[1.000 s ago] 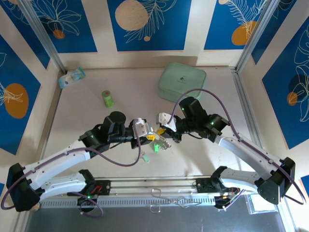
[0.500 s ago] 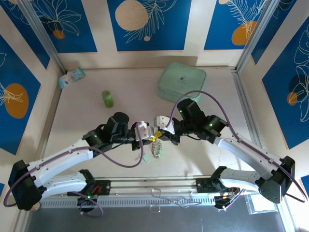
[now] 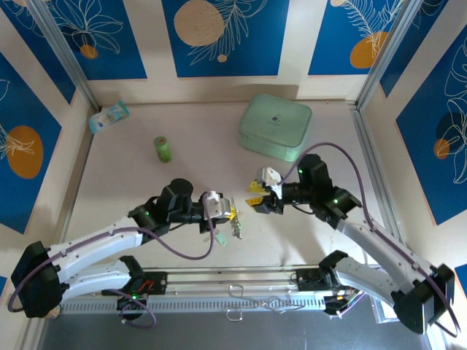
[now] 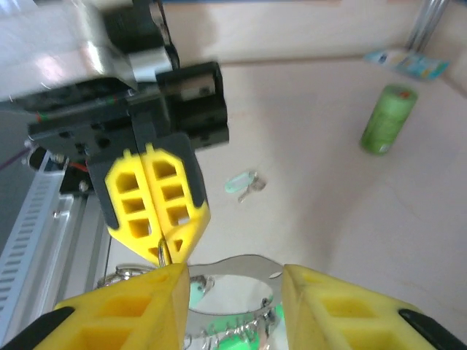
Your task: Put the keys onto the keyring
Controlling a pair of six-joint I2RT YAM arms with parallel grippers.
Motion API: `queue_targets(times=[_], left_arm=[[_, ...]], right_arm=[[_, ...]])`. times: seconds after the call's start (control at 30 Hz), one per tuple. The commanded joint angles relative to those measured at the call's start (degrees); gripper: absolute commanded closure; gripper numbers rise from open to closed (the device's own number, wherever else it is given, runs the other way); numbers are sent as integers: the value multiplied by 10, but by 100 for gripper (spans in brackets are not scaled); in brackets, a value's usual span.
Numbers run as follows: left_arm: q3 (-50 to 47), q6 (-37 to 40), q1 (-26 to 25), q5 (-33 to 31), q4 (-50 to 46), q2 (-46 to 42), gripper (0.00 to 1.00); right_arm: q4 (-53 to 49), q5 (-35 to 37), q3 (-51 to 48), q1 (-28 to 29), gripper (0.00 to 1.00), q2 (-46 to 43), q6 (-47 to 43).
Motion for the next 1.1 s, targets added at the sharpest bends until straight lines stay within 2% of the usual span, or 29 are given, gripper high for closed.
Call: queue_targets(times=[0.0, 0.17, 0.43, 0.9, 0.97, 1.07], left_arm=[[-31, -23, 3, 34, 129, -25, 100], [-63, -32, 3, 43, 194, -32, 100], [-75, -51, 3, 74, 237, -25, 100], [-78, -68, 3, 89, 245, -28, 100], [-79, -69, 3, 87, 243, -29, 100], [-79, -65, 3, 79, 235, -32, 100]], right_arm=[[97, -81, -44, 4, 61, -37, 25], [141, -44, -101, 36, 63, -60, 20], [140, -23, -103, 59, 68, -39, -4], [170, -8, -86, 90, 82, -12, -12], [170, -9, -84, 92, 87, -11, -11], [153, -7, -75, 93, 100, -11, -20]])
